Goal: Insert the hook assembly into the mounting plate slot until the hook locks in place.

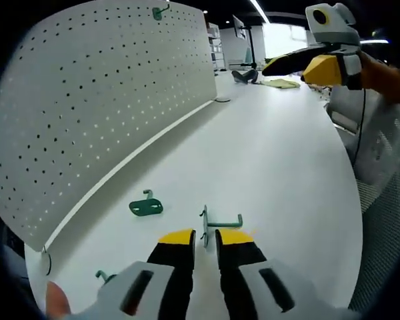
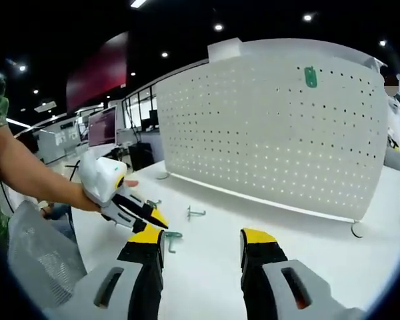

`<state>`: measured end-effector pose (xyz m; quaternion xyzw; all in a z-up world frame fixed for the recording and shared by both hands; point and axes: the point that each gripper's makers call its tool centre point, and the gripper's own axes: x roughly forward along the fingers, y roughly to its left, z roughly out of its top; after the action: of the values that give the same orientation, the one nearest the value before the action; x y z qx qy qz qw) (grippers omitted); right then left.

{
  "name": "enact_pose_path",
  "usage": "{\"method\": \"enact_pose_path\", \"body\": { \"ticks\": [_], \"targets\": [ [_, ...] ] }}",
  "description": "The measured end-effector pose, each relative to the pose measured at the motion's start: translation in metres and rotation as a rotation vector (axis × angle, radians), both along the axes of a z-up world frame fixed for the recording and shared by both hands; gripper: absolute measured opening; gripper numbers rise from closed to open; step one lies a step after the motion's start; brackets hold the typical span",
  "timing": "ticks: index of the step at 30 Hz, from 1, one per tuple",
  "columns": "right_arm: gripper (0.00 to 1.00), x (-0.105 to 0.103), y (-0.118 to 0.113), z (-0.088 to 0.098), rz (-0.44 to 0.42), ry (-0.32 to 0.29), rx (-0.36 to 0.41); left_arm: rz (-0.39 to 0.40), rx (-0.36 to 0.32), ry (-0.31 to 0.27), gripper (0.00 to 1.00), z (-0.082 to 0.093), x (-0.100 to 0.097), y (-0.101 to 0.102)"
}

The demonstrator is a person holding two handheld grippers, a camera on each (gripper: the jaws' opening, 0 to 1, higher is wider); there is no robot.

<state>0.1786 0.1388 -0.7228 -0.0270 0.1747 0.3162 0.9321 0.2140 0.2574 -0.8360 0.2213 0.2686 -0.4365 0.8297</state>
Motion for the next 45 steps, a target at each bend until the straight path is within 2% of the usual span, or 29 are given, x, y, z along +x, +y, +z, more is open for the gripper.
{"method": "enact_pose_path", "body": {
  "ticks": [13, 29, 36, 45],
  "targets": [
    [0.46, 0.0, -0.001, -0.0002, -0.003, 0.001, 0.001, 0.0, 0.022, -0.003, 0.06, -0.0032, 0.0004, 0.0011],
    [0.45, 0.0008, -0.0009, 0.0003, -0.004, -0.002, 0.002, 0.015, 0.026, -0.017, 0.03, -0.0028, 0.0036, 0.0023],
    [0.45, 0.0009, -0.0015, 0.0008, -0.006, -0.004, 0.002, 0.028, 0.001, -0.01, 0.02, -0.0011, 0.0023, 0.001],
    [0.45, 0.0006, -0.0011, 0.002, -0.005, -0.008, 0.003, 0.072, -0.042, 0.029, 0.02, -0.0013, 0.0031, 0.0035]
  ]
}}
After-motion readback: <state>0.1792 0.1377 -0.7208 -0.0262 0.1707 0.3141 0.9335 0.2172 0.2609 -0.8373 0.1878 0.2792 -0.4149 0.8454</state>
